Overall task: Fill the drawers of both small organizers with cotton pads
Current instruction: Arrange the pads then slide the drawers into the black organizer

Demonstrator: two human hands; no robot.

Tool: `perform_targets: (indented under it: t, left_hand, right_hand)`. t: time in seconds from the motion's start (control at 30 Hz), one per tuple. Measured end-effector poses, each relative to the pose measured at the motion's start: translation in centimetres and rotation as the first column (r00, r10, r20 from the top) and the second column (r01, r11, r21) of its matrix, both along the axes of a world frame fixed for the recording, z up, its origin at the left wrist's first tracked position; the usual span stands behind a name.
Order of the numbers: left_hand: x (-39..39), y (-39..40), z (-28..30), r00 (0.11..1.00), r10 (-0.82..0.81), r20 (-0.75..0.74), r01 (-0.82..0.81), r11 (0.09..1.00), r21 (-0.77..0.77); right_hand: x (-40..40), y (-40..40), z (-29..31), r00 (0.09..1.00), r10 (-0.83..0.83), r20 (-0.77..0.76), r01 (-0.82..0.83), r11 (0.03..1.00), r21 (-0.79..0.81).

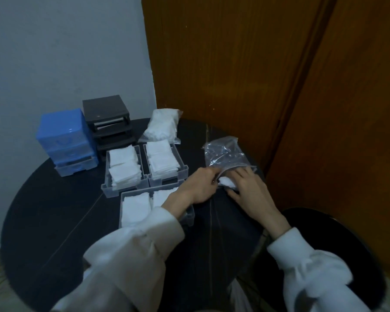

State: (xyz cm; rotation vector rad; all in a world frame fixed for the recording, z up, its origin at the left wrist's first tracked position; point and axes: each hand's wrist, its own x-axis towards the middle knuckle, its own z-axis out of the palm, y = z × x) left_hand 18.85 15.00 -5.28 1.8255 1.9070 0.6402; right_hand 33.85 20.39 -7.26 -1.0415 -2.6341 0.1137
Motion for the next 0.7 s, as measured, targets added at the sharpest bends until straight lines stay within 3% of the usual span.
perform_targets:
  t: [0.1, 0.47, 0.7]
  left_hand:
    - [0.0, 0.0, -0.1, 1.000, 0.001, 0.003, -0.001, 1.000, -0.003]
    - [0.1, 0.0, -0.2, 1.000, 0.004, -0.017, -0.004, 1.000, -0.030]
    - [0.1, -0.2, -0.1, 1.000, 0.018, -0.025, -0.015, 0.995, 0.096]
  right_hand:
    - [0.5, -0.2, 0.0, 0.999, 0.040, -0.014, -0.040, 0.999, 0.007]
    - [2.1, -0.2, 0.4, 0.939, -0.040, -0.341, 0.023, 0.998, -0.054]
    - [2.2, -0.5, 1.7, 0.848, -0.018, -0.530, -0.044, 0.994, -0.103]
